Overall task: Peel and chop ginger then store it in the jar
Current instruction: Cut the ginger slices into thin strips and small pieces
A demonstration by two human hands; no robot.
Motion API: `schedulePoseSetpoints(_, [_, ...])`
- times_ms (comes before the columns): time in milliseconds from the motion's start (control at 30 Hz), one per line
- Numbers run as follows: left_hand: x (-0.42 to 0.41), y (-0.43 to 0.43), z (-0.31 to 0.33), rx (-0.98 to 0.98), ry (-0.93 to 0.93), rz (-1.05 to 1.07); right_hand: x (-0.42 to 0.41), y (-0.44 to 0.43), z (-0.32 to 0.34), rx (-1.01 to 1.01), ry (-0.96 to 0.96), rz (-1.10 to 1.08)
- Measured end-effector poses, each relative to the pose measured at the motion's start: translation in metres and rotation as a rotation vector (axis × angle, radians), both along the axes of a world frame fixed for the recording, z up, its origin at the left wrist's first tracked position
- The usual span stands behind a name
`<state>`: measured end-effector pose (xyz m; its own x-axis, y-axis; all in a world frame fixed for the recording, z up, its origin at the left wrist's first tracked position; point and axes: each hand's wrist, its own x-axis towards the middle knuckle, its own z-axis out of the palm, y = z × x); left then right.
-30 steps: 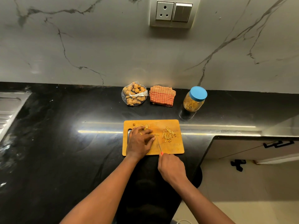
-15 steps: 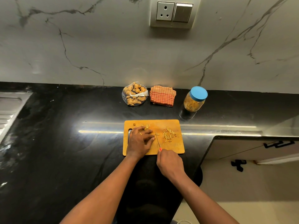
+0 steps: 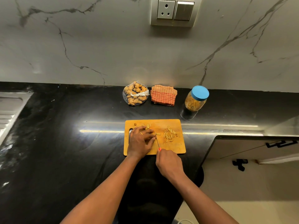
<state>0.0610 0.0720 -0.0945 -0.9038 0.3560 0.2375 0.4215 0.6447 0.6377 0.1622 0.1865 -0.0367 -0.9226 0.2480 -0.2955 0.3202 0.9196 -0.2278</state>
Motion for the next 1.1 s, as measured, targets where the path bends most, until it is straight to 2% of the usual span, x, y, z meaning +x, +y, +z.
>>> schedulePoseSetpoints(467, [0.002, -0.001, 0.006, -0.001, -0.001, -0.028, -0.010, -0.003, 0.002, -0.021, -0.098, 0.025])
schedulePoseSetpoints(800, [0.005, 0.003, 0.004, -0.113, 0.044, -0.038, 0.000, -0.001, 0.002, -0.006, -0.115, -0.001])
schedulePoseSetpoints(1100, [0.005, 0.001, 0.002, -0.084, 0.037, -0.034, 0.015, 0.003, -0.003, 0.012, -0.035, 0.002])
